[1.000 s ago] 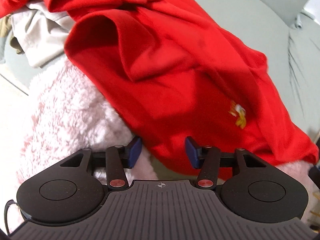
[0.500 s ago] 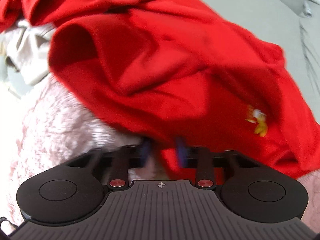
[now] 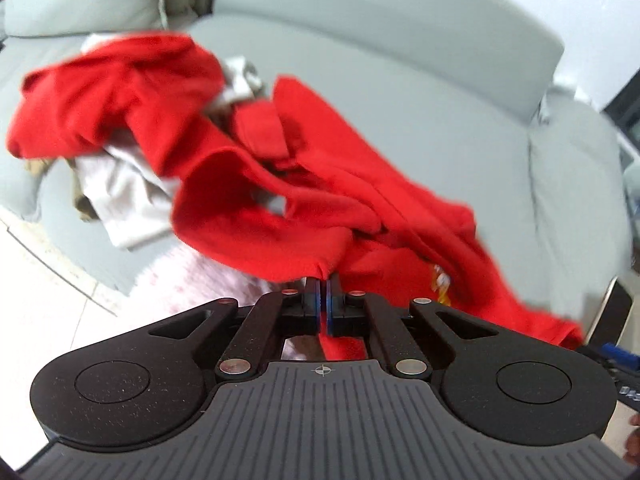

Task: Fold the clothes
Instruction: 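Grasp the sweater edge with the left gripper while the right gripper grasps another edge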

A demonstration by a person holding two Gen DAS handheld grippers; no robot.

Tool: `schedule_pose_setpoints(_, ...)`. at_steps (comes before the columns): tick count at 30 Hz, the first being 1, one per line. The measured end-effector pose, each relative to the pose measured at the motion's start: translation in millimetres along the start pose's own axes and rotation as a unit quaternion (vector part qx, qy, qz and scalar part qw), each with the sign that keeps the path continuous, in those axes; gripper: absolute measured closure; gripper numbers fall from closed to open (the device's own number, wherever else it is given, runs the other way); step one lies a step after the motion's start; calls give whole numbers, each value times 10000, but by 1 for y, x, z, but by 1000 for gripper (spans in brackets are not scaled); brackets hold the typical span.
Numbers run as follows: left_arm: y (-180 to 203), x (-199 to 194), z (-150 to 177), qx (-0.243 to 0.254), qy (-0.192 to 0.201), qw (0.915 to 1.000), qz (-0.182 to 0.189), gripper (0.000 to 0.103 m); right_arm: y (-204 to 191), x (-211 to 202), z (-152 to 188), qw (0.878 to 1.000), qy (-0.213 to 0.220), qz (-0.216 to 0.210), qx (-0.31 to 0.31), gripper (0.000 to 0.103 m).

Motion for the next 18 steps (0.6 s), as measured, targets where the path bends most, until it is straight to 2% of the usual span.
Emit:
schedule_pose_setpoints(4,-10,-8,-7,229,113,9995,-175,101,7,3,2,10000,-22,34,40,37)
schedule_pose_setpoints(8,-29,11,11,461,-1,9980,-423,101,-18,5,-7,9963,233,-655,-513,38)
schedule_pose_setpoints(12,-43,18,17,427,-8,9980,-477,101,-53,12,-9,9837,131,-1164,-1366,38)
schedule_pose_setpoints(14,-48,22,14,372,-24,9982,-472,101,-76,17,-6,9702,-26,-1385,-1990,38)
schedule_pose_setpoints(18,-54,29,13,373,-111,9979,-525,101,-99,26,-6,9534,-176,-1537,-2589,38)
Point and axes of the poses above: each gripper's, at about its wrist camera, not at the fingertips, and x roughly the way its jaws point, y to its right, z to its underside, the point moved 6 cm from there along x, roughly the way its jaws point, and after that the axes turned 14 degrees about -x, right-handed, at the moved point
